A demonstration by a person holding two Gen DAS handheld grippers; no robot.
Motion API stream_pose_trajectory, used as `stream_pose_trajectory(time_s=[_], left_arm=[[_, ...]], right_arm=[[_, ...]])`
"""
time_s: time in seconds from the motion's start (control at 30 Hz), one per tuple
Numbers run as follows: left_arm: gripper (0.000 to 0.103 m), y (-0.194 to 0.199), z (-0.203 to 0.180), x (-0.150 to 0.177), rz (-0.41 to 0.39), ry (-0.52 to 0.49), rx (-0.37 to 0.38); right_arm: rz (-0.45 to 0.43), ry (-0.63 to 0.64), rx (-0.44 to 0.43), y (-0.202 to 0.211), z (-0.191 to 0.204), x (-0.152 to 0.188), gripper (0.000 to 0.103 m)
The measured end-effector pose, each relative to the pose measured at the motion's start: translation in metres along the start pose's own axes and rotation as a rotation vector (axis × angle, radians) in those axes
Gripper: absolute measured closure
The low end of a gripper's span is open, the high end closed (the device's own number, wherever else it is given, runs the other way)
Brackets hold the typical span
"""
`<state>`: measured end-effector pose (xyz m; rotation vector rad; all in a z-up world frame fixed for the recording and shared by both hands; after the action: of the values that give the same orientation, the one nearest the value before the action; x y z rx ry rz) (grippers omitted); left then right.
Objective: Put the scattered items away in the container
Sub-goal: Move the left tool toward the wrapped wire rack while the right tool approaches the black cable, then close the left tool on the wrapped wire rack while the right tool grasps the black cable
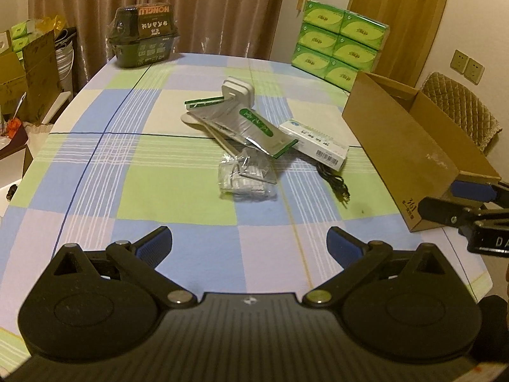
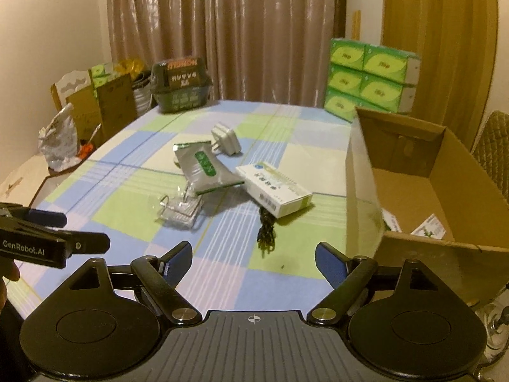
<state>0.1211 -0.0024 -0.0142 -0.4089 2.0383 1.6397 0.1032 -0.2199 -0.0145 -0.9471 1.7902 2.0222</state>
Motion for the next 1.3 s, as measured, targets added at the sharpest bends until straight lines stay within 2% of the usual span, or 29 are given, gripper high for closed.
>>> stream_pose_trajectory(time_s=[0.53,0.6,0.8,1.3], left_arm=[[0.002,-0.035,0.020,-0.015,0.009,0.013,-0.018],[0.002,-0.040,0.021,-0.018,0.008,0.012,-0.020],[0.002,-0.057,0.020,-0.031,0.005,-0.024,-0.027],[0.009,-0.111,-0.009,-0.057,0.005,-0.137,-0.043]], right_arm=[[0.067,0.008,0.000,-0.066,-0.004,-0.023,0.021],[0.078,0.009,-0.001,-0.076,-0.005,-0.027,0.032],[0.106,0.011,0.012,-0.104,-0.013,-0.033,0.047],[0.148,0.016,0.022,-0.153,-0.033,-0.041,0.060]])
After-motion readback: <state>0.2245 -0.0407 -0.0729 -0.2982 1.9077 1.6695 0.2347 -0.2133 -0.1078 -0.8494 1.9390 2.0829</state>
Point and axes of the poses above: each gripper's, at about its wrist camera, not at the fingertips, and y roughly against the way its jaws point, z to its left, x to its underside, the point moved 3 cm from there along -y, roughly the way its jaws point, and after that the axes turned 12 degrees about z, right-handed, at the moved point
